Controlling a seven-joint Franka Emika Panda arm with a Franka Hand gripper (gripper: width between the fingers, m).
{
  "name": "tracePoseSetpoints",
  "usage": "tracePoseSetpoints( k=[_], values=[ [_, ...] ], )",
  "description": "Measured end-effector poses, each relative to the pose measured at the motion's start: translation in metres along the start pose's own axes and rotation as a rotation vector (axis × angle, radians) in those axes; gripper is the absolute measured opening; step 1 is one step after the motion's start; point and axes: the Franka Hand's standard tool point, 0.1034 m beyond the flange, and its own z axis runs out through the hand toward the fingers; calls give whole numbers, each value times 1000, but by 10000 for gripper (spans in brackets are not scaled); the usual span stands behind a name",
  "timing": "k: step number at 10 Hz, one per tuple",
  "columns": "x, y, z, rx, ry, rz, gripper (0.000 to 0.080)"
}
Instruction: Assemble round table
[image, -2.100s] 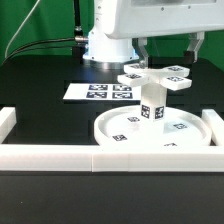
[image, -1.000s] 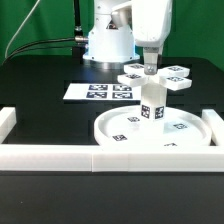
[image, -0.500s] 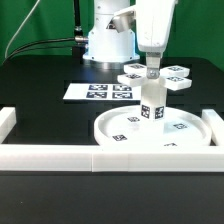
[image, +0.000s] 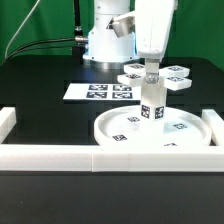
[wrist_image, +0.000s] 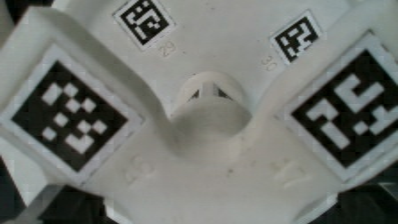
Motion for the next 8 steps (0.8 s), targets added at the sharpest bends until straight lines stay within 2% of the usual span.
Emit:
tracePoseSetpoints(
  k=[1, 2, 3, 8],
  values=[
    [0, 0, 0, 1, 0, 1, 548],
    [-1, 0, 1, 1, -1, 3, 548],
    [-2, 0, 1, 1, -1, 3, 442],
    [-4, 1, 1, 1, -1, 97, 442]
  ],
)
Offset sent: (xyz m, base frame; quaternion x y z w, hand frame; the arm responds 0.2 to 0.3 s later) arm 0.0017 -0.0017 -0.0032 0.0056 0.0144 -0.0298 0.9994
